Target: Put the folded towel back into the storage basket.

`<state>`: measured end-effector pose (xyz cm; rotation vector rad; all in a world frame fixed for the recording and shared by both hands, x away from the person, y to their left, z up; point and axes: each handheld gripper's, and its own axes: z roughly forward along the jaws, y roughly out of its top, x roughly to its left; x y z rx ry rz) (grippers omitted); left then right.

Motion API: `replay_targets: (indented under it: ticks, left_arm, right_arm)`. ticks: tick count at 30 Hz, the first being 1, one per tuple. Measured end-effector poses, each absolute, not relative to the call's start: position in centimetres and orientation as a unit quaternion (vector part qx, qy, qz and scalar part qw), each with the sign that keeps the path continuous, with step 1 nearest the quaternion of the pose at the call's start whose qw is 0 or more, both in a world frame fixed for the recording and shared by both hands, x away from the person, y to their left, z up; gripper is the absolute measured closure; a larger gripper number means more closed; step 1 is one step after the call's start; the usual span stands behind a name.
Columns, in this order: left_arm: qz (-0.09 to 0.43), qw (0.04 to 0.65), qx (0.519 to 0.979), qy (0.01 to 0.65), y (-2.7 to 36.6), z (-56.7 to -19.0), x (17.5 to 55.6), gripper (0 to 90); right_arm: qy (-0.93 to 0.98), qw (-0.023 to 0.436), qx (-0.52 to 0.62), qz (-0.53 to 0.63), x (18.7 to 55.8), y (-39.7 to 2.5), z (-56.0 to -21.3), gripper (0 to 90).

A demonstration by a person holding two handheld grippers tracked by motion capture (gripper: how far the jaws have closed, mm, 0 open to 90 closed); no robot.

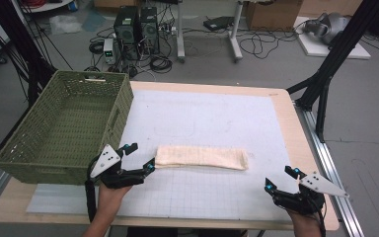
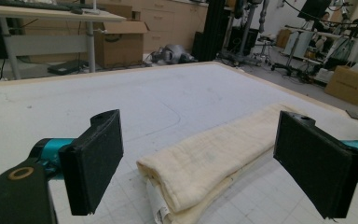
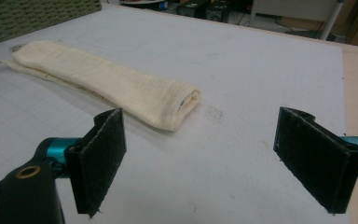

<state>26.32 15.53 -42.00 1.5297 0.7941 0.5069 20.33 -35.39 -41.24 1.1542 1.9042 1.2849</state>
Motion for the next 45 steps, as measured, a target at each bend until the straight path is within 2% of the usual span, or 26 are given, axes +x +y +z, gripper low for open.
replay_targets:
  ticks: [20, 31, 41, 45]
  left_arm:
    - [0.212, 0.620, 0.668, 0.352, 14.6, -42.1, 27.0, 16.0]
    - [0.206, 0.635, 0.653, 0.358, 14.7, -39.0, 26.3, 15.9]
    - [0.182, 0.617, 0.663, 0.383, 14.2, -36.2, 28.8, 16.2]
    - [0.161, 0.593, 0.689, 0.384, 13.1, -36.5, 30.3, 17.1]
  right_arm:
    - [0.712, 0.288, 0.438, 0.467, 20.1, -36.5, -41.4, 15.5]
    - [0.706, 0.293, 0.437, 0.474, 19.4, -36.1, -41.0, 15.5]
    - [0.698, 0.293, 0.444, 0.479, 19.6, -36.4, -40.9, 15.6]
    - [0.707, 0.290, 0.435, 0.476, 19.7, -36.3, -41.0, 15.6]
